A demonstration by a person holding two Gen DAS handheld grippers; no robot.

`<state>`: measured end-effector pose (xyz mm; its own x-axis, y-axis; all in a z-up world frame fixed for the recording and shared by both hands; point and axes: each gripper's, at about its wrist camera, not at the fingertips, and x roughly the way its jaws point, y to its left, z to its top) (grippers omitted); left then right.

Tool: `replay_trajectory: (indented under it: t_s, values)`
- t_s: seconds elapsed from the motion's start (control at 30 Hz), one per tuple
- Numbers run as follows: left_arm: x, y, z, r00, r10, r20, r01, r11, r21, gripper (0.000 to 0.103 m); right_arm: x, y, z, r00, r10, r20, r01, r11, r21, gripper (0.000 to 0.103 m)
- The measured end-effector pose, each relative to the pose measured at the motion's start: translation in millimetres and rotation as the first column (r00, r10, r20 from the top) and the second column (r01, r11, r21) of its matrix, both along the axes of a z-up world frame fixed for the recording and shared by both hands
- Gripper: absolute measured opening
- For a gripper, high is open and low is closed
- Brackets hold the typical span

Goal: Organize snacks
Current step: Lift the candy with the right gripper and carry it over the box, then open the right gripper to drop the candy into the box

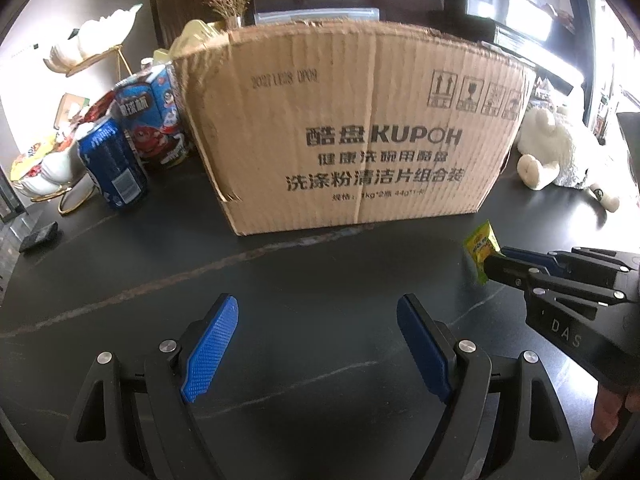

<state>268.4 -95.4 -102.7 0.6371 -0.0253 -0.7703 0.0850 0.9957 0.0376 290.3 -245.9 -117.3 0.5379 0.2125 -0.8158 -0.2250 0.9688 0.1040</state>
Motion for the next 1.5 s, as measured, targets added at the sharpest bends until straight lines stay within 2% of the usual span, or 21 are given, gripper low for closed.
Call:
replay_trajectory:
  t_s: [0.6, 0.77, 1.0, 1.13, 1.3, 1.5]
  values:
    - [-9, 10, 51, 0.995, 0.018, 0.095, -0.022, 0.999, 0.041, 0.082, -19, 7, 50, 0.992, 0.008, 0.125, -0.019, 0.996, 0.088, 0.011]
    - [-10, 15, 74, 0.992, 0.001, 0.127, -0.008, 0.998, 0.054, 0.082, -21, 9, 73, 0.984, -0.011, 0.178, -0.005, 0.996, 0.092, 0.011]
    - [-8, 25, 107, 0.988, -0.030, 0.153, 0.025, 0.999, 0.032, 0.082, -28, 17, 112, 0.966, -0.022, 0.256, -0.004, 0.995, 0.104, 0.011]
    - [-2, 31, 124, 0.988, -0.048, 0.149, 0.045, 0.999, 0.021, 0.083, -24, 21, 132, 0.958, -0.038, 0.285, 0.004, 0.993, 0.119, 0.011]
    - [12, 38, 147, 0.982, -0.054, 0.181, 0.043, 0.997, 0.065, 0.086, -12, 29, 150, 0.951, -0.048, 0.305, 0.013, 0.993, 0.114, 0.011]
    - [31, 50, 165, 0.979, -0.046, 0.197, 0.032, 0.997, 0.070, 0.090, 11, 40, 164, 0.952, -0.045, 0.304, 0.019, 0.996, 0.086, 0.011]
